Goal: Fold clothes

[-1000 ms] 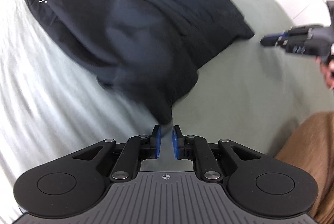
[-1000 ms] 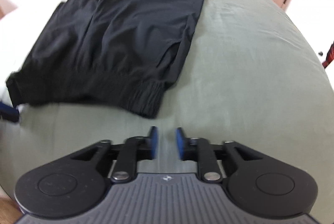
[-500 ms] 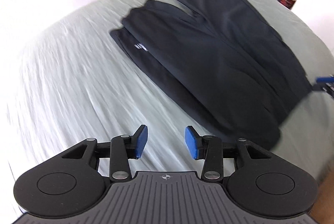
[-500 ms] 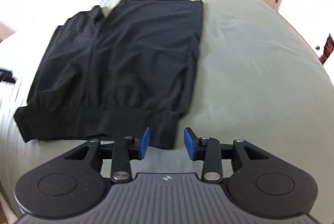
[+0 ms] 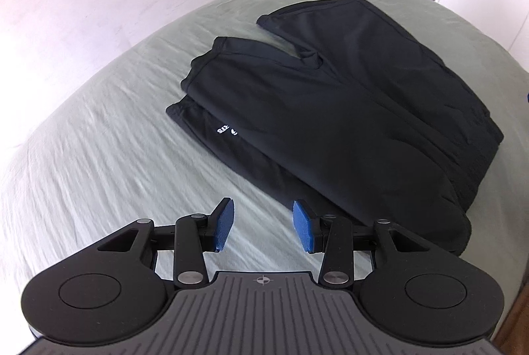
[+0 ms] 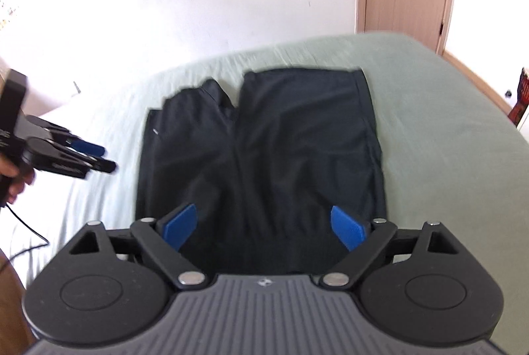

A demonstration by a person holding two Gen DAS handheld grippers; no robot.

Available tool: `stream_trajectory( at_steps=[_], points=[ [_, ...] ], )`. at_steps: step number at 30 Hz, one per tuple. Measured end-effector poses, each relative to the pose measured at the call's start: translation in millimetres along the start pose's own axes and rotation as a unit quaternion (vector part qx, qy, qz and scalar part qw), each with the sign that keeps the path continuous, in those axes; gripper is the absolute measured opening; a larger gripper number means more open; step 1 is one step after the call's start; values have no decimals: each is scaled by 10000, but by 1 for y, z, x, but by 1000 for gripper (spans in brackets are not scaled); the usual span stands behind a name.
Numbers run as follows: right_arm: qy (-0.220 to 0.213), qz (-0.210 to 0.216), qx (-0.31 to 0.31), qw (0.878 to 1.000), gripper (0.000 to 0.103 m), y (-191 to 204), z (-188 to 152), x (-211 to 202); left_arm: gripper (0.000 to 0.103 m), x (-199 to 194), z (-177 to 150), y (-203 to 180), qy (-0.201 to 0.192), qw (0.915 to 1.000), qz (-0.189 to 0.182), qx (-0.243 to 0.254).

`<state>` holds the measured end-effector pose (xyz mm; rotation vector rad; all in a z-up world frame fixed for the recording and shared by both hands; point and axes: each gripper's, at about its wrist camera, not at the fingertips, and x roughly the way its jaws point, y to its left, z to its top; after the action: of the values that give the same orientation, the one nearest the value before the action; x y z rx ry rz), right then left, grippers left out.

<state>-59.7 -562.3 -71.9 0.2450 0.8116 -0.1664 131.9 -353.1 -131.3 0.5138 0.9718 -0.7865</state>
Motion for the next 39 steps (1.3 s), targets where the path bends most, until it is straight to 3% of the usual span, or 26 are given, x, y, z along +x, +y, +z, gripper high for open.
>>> stream_trajectory(
  at_steps=[6, 8, 10, 15, 20, 23, 27, 32, 39],
  points=[
    [-488, -82, -46, 9988, 96, 48, -5, -3, 39, 14, 3, 13, -37, 10000, -72, 24],
    [-521, -108, -242, 9983, 79, 66, -6, 4, 39, 21, 0, 26, -19, 9999, -92, -94],
    [-490, -37, -417, 9979, 70, 82, -7, 13, 39, 29, -2, 40, -16, 9996, -151, -240],
    [-355, 287, -807, 9957, 70, 117, -8, 43, 38, 46, 6, 70, -15, 9981, -315, -536],
    [-86, 508, -1372, 9892, 44, 147, -16, 78, 38, 68, 23, 92, -83, 9957, -540, -742],
    [152, 602, -1692, 9836, 39, 162, -22, 100, 38, 83, 35, 99, -73, 9953, -562, -779],
    [431, 694, -1888, 9786, 37, 174, -29, 123, 38, 94, 43, 102, -131, 9956, -595, -710],
    [729, 424, -2105, 9739, 37, 180, -40, 144, 38, 101, 47, 105, -183, 9956, -621, -675],
    [698, 211, -2221, 9723, 33, 183, -42, 150, 38, 107, 54, 107, -272, 9950, -592, -752]
  ],
)
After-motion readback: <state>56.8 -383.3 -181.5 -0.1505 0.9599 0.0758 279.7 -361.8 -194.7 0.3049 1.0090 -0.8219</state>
